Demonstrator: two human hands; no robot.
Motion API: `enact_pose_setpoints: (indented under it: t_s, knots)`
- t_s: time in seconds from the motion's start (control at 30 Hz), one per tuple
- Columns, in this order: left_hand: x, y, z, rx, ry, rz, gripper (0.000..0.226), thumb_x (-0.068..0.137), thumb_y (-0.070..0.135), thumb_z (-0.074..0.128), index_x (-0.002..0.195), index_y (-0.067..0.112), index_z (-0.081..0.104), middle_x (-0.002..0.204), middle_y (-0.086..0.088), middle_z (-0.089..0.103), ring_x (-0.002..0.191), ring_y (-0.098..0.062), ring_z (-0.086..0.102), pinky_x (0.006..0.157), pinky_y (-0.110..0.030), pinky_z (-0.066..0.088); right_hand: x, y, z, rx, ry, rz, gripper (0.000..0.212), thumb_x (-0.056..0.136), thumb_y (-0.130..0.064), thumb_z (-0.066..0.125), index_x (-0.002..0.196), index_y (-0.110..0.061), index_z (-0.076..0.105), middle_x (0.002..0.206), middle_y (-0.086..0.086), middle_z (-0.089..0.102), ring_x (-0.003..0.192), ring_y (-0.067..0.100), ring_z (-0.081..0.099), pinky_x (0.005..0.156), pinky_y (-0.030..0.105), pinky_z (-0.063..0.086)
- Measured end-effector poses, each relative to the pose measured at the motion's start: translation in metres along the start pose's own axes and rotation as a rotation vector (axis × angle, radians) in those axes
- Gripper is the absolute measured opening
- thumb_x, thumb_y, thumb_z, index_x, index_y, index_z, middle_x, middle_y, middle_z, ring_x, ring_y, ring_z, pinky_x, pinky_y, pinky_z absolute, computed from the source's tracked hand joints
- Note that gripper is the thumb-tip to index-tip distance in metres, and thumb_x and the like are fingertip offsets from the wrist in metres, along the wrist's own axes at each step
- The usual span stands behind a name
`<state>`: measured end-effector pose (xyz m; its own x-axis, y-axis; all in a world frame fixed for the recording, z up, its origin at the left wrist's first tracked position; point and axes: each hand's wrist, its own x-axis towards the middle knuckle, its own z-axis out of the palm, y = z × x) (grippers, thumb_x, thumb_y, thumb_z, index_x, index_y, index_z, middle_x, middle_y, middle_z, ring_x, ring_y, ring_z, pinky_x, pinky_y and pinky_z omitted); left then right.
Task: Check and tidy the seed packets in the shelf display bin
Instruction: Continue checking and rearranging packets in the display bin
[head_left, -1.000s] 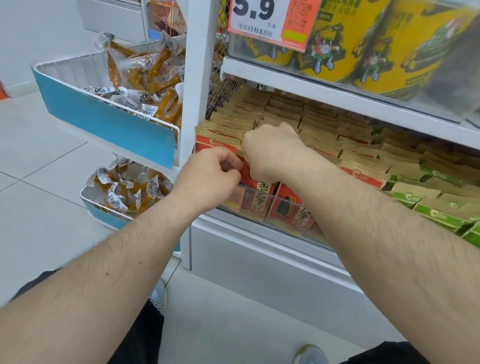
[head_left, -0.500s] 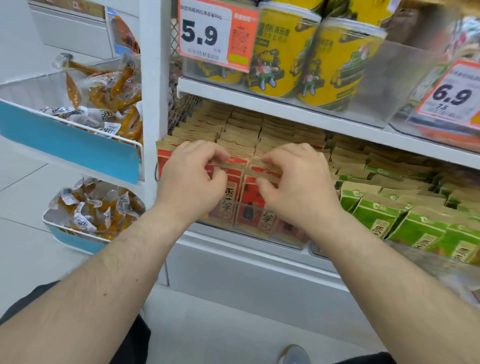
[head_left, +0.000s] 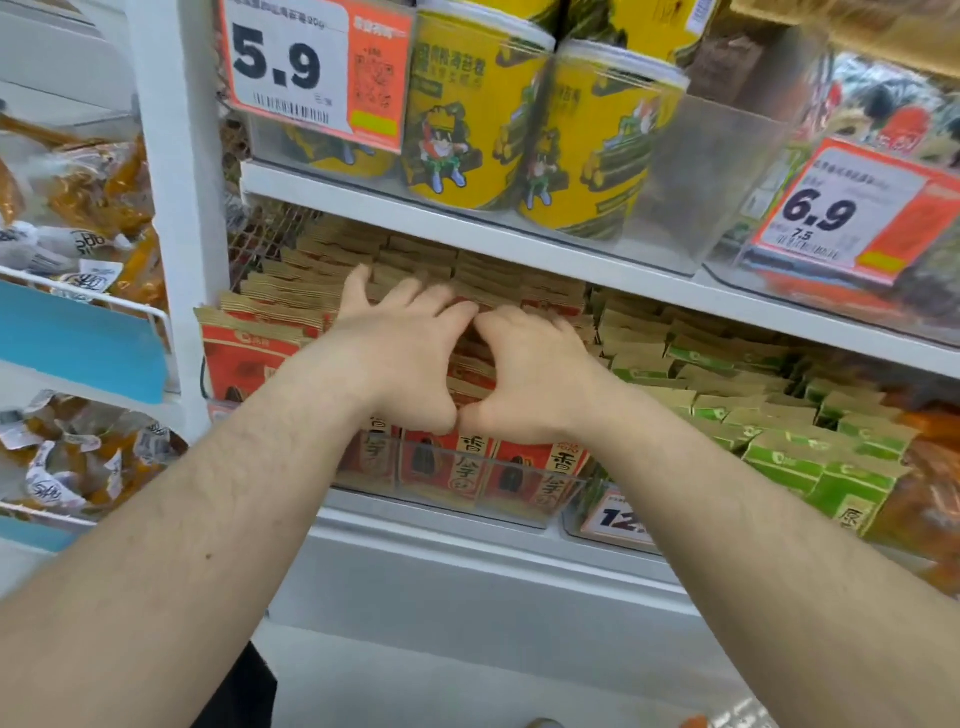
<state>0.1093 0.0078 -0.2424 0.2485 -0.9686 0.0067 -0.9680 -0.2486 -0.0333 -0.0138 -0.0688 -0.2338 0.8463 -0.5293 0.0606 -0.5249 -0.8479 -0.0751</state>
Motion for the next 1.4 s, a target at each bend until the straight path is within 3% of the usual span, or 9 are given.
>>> enact_pose_setpoints:
  t_s: [0.17,0.27,0.37,0.53,0.83,0.93,1.1,1.23,1.4]
  knots:
    - [0.004,-0.002,0.007,-0.108,0.005,0.039,0.083,0.066,0.049,0.066,0.141,0.032,0.036,0.14,0.009,0.043,0.136,-0.017,0.035,0.115,-0.064,0.008,-0.001,0.008,-0.01,0.315,0.03,0.059,0.047,0.078,-0.03,0.067,0.123,-0.02,0.055,0.113,0.0,0.061,0.105,0.021,0.057,0.09,0.035,0.047]
    - [0.002,-0.006,0.009,-0.111,0.019,0.055,0.08,0.069,0.053,0.066,0.141,0.032,0.038,0.139,0.01,0.044,0.136,-0.017,0.034,0.116,-0.063,0.009,0.022,0.015,-0.015,0.3,0.09,0.181,0.051,0.089,-0.032,0.054,0.138,-0.018,0.048,0.133,0.008,0.056,0.12,0.026,0.052,0.098,0.035,0.043]
    - [0.001,-0.01,0.008,-0.172,0.013,0.064,0.08,0.072,0.056,0.066,0.142,0.033,0.038,0.141,0.01,0.043,0.137,-0.018,0.033,0.116,-0.062,0.011,0.043,0.013,-0.016,0.208,-0.111,0.281,0.05,0.096,-0.036,0.043,0.142,-0.019,0.043,0.146,0.011,0.046,0.127,0.028,0.045,0.1,0.034,0.036]
    - [0.004,-0.01,0.006,-0.204,0.008,0.05,0.083,0.07,0.056,0.069,0.143,0.033,0.036,0.142,0.009,0.042,0.137,-0.02,0.031,0.115,-0.061,0.015,0.051,0.013,-0.015,0.204,-0.166,0.289,0.03,0.089,-0.037,0.051,0.116,-0.027,0.057,0.111,0.0,0.062,0.086,0.015,0.056,0.068,0.03,0.04]
    - [0.004,-0.011,0.003,-0.247,0.03,0.025,0.087,0.064,0.054,0.074,0.141,0.034,0.038,0.146,0.002,0.03,0.138,-0.025,0.021,0.114,-0.06,0.019,0.066,0.016,-0.018,0.29,-0.254,0.243,0.012,0.085,-0.021,0.05,0.084,-0.017,0.061,0.083,-0.001,0.062,0.076,0.018,0.054,0.069,0.032,0.041]
    - [0.004,-0.013,0.004,-0.24,0.039,0.032,0.089,0.065,0.056,0.073,0.143,0.034,0.036,0.146,0.004,0.034,0.138,-0.025,0.022,0.114,-0.057,0.02,0.065,0.017,-0.015,0.326,-0.25,0.272,0.017,0.09,-0.022,0.047,0.079,-0.015,0.058,0.077,0.004,0.058,0.072,0.019,0.051,0.068,0.032,0.039]
    - [0.005,-0.013,0.007,-0.258,0.055,0.036,0.089,0.066,0.055,0.073,0.144,0.035,0.035,0.145,0.007,0.04,0.138,-0.025,0.022,0.113,-0.057,0.019,0.072,0.024,-0.006,0.337,-0.12,0.316,0.035,0.094,-0.038,0.042,0.109,-0.015,0.062,0.108,0.01,0.064,0.095,0.029,0.058,0.083,0.035,0.042]
    - [0.005,-0.013,0.008,-0.254,0.072,0.038,0.091,0.064,0.056,0.074,0.145,0.035,0.036,0.145,0.007,0.041,0.137,-0.024,0.023,0.113,-0.058,0.02,0.084,0.024,0.0,0.267,-0.127,0.324,0.03,0.082,-0.053,0.041,0.075,-0.032,0.062,0.088,-0.004,0.064,0.086,0.021,0.061,0.069,0.035,0.043]
    - [0.003,-0.013,0.009,-0.259,0.082,0.042,0.087,0.066,0.054,0.072,0.144,0.035,0.037,0.143,0.007,0.042,0.138,-0.025,0.023,0.114,-0.058,0.019,0.097,0.019,-0.007,0.303,-0.127,0.274,0.022,0.084,-0.042,0.053,0.072,-0.025,0.062,0.079,0.0,0.063,0.072,0.017,0.058,0.064,0.031,0.039]
